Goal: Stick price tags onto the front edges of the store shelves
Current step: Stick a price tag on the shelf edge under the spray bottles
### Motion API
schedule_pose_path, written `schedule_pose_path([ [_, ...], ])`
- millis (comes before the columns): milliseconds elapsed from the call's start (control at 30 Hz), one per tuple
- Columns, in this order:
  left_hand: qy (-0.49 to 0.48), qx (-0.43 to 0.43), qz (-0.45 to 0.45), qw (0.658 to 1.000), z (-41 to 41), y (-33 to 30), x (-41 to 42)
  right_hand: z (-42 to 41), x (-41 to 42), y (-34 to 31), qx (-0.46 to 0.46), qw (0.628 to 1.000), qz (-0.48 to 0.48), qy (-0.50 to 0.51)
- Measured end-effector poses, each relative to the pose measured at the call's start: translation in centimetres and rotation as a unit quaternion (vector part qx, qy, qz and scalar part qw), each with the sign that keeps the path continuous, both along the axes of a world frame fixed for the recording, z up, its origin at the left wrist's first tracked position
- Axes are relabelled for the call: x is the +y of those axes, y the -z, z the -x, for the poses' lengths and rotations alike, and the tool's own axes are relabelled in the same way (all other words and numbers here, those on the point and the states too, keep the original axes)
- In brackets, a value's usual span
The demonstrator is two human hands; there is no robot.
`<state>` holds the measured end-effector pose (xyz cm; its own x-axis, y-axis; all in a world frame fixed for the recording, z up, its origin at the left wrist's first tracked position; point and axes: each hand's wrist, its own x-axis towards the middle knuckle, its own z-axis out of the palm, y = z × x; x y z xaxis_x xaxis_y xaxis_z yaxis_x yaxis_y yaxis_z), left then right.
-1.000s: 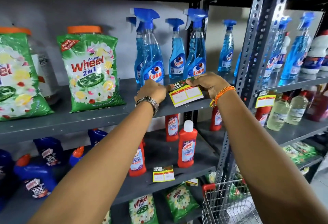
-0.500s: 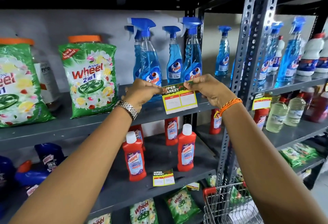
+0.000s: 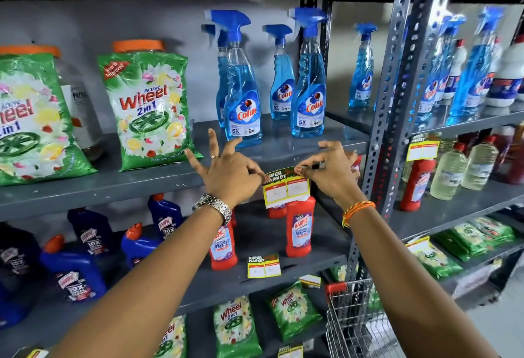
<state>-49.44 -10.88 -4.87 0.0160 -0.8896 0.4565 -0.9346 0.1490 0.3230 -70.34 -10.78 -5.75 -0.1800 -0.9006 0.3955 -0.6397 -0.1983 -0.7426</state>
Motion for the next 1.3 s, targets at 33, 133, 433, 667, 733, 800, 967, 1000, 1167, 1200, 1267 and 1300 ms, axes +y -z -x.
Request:
schedule_pose_path([
  [33,-0.009,-0.005,0.011,1.0,0.1,0.2,-0.2,0.0,-0.3,0.2,0.0,1.0,0.006,0.008],
  [133,-0.019,-0.01,0.026,0.999,0.6,0.0,-0.8,-0.2,-1.0,0.0,0.014,0.999,0.024,0.023],
  [433,-0.031,0.006,0.01,0.999,1.7,-1.2,-1.8,0.6,-3.9,0.0,0.014,0.999,0.001,0.039],
  [667,-0.023,0.02,-0.002,1.0,2.1,-1.8,-1.5,0.8,-3.5,-0.6,0.001,0.999,0.006,0.046],
  [733,-0.026,0.018,-0.001,0.999,2.2,-1.9,-1.6,0.9,-4.0,-0.3,0.006,0.999,0.008,0.044],
  [800,-0.028,0.015,0.004,0.999,2.3,-1.9,-1.6,0.9,-4.3,-0.2,-0.001,0.999,0.012,0.04],
  [967,-0.035,0.001,0.021,0.999,2.4,-1.6,-1.1,0.9,-3.7,-0.2,-0.014,0.998,0.021,0.052],
  [1000,-0.04,-0.005,0.027,0.999,2.5,-1.6,-1.0,0.8,-3.6,-0.2,-0.014,0.998,0.015,0.06],
  [1167,-0.077,-0.039,0.071,0.994,3.1,-1.2,-1.0,0.4,-3.4,-0.2,-0.007,0.996,0.028,0.082],
  [1200,-0.085,-0.044,0.082,0.992,3.3,-1.1,-1.0,0.3,-3.5,-0.1,-0.006,0.996,0.034,0.086],
  [1267,-0.1,-0.053,0.096,0.989,3.6,-0.9,-0.8,0.2,-3.5,0.2,-0.013,0.995,0.043,0.09],
  [1300,-0.106,-0.059,0.101,0.987,3.8,-0.9,-0.7,0.1,-3.5,0.3,-0.016,0.995,0.046,0.092],
])
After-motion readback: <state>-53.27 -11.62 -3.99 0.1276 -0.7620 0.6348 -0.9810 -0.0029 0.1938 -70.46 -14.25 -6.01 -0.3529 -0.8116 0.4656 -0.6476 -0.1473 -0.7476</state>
